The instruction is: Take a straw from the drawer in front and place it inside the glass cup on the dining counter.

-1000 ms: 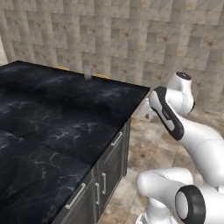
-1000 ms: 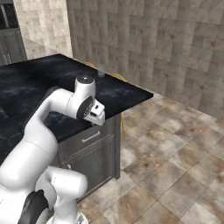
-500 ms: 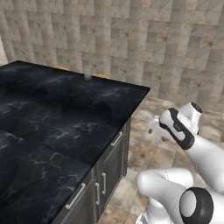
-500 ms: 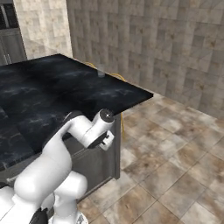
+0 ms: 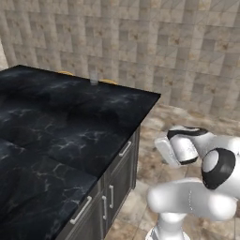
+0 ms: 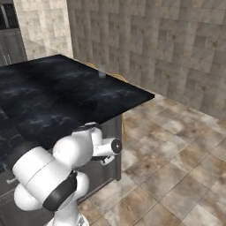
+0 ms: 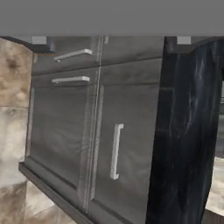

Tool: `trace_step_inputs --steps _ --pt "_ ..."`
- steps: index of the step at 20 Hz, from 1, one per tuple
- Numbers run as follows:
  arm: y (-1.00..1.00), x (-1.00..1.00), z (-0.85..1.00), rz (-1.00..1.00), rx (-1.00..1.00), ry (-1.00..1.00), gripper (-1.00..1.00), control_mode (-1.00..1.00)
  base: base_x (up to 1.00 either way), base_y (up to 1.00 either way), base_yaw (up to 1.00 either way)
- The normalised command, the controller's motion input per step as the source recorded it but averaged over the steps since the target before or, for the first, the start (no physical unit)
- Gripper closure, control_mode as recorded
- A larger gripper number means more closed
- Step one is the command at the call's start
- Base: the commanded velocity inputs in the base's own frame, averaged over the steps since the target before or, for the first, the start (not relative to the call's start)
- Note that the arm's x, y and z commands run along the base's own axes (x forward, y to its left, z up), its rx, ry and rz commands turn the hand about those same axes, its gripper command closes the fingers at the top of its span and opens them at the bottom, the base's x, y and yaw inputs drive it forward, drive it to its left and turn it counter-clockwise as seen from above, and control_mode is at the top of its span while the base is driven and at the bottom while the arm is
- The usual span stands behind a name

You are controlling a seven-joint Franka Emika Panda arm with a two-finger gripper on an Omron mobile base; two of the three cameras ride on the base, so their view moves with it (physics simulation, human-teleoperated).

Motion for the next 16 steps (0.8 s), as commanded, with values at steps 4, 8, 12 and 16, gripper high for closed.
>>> trace_step_inputs --steps 4,8,12,16 --pt "0.02 0.81 -0.44 0.0 0.33 0.0 -1.0 -1.0 0.0 0.0 0.0" --pt "0.12 0.74 -0.5 0.0 0.25 0.0 -1.0 -1.0 0.0 0.0 0.0" --pt "0.05 0.59 -0.47 0.0 0.16 0.0 -1.0 -1.0 0.0 0.0 0.0" --pt "0.0 0.55 -0.23 0.0 0.15 -0.04 -1.0 -1.0 0.0 0.0 0.0"
